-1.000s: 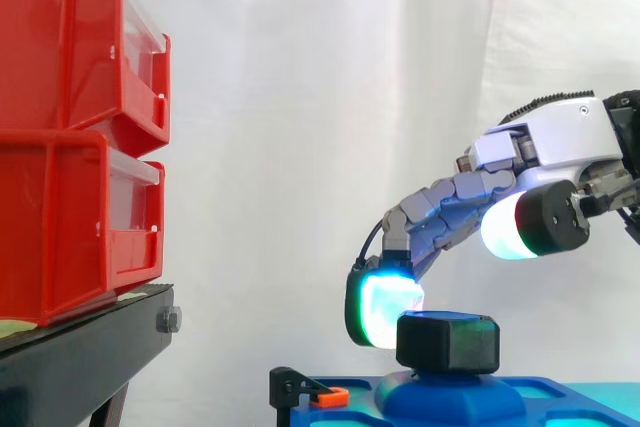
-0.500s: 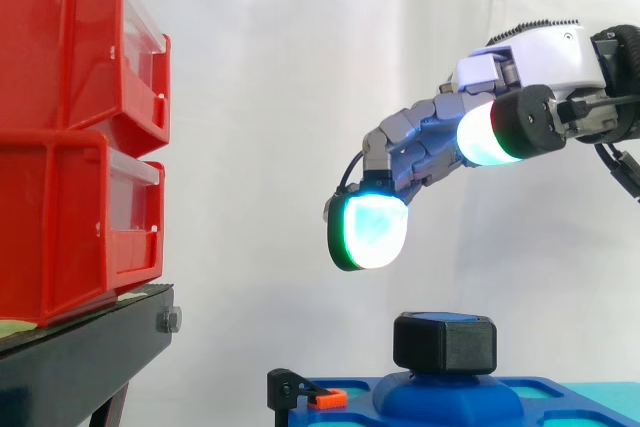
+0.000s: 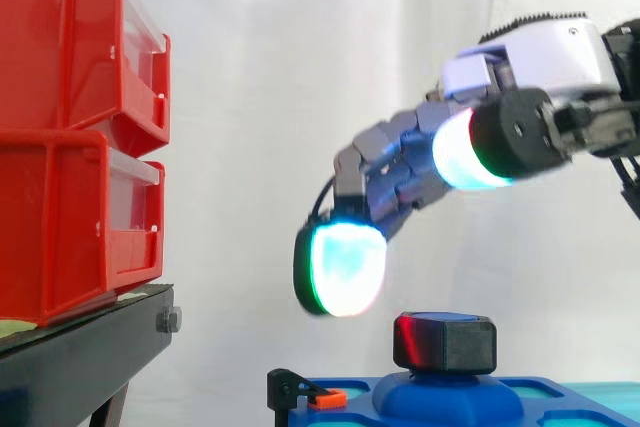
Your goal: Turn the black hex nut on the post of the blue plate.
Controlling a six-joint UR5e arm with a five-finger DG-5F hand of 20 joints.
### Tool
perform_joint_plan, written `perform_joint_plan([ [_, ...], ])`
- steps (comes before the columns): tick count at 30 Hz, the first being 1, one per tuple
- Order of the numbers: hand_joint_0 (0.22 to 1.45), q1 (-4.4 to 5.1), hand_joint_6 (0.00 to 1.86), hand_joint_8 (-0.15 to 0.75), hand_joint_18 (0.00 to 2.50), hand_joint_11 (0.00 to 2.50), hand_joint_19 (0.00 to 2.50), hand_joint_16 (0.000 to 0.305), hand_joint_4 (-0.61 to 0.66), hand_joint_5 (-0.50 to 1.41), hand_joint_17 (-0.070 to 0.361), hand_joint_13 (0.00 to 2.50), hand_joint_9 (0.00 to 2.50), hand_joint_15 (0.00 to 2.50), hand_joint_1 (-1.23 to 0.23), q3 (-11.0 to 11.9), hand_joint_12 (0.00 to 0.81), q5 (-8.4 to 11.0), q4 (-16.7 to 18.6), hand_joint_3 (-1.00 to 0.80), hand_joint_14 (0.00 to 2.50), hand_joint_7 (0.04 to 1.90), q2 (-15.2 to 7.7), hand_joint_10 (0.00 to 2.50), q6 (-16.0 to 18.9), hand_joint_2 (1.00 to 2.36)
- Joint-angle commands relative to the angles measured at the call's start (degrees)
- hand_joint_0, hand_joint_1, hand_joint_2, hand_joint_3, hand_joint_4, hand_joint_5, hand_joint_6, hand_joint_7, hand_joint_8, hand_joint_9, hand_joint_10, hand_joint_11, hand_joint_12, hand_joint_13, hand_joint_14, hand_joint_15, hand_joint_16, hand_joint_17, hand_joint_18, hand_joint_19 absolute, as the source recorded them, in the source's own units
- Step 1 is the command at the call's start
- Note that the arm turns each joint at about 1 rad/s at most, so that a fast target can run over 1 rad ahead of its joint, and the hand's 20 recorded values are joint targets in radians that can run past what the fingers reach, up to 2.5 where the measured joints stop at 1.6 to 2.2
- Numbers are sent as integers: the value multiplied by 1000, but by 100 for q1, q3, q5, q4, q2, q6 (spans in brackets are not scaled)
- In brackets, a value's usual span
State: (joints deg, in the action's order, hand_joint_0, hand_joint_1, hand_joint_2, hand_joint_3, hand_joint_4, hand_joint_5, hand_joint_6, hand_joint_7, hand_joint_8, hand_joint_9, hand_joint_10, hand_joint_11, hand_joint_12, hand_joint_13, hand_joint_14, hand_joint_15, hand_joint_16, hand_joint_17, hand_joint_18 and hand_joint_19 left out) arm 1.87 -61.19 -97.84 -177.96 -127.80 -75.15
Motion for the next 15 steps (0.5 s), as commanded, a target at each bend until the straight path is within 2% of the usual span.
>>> perform_joint_plan([
  [1,479,139,504,274,365,0,391,54,315,-147,122,340,405,50,-225,-262,362,186,245,-500,2,982,1,0,9,1000],
  [2,479,174,504,274,365,0,390,54,316,-147,122,340,406,51,-225,-341,362,256,377,-500,0,981,1,0,9,1000],
  [5,479,209,503,276,364,0,390,54,315,-148,121,339,405,50,-226,-385,362,283,508,-500,2,980,-8,0,9,1000],
  [15,479,227,504,274,365,0,390,54,314,-149,121,340,404,54,-227,-385,362,265,359,-500,1,976,-8,0,9,1000],
])
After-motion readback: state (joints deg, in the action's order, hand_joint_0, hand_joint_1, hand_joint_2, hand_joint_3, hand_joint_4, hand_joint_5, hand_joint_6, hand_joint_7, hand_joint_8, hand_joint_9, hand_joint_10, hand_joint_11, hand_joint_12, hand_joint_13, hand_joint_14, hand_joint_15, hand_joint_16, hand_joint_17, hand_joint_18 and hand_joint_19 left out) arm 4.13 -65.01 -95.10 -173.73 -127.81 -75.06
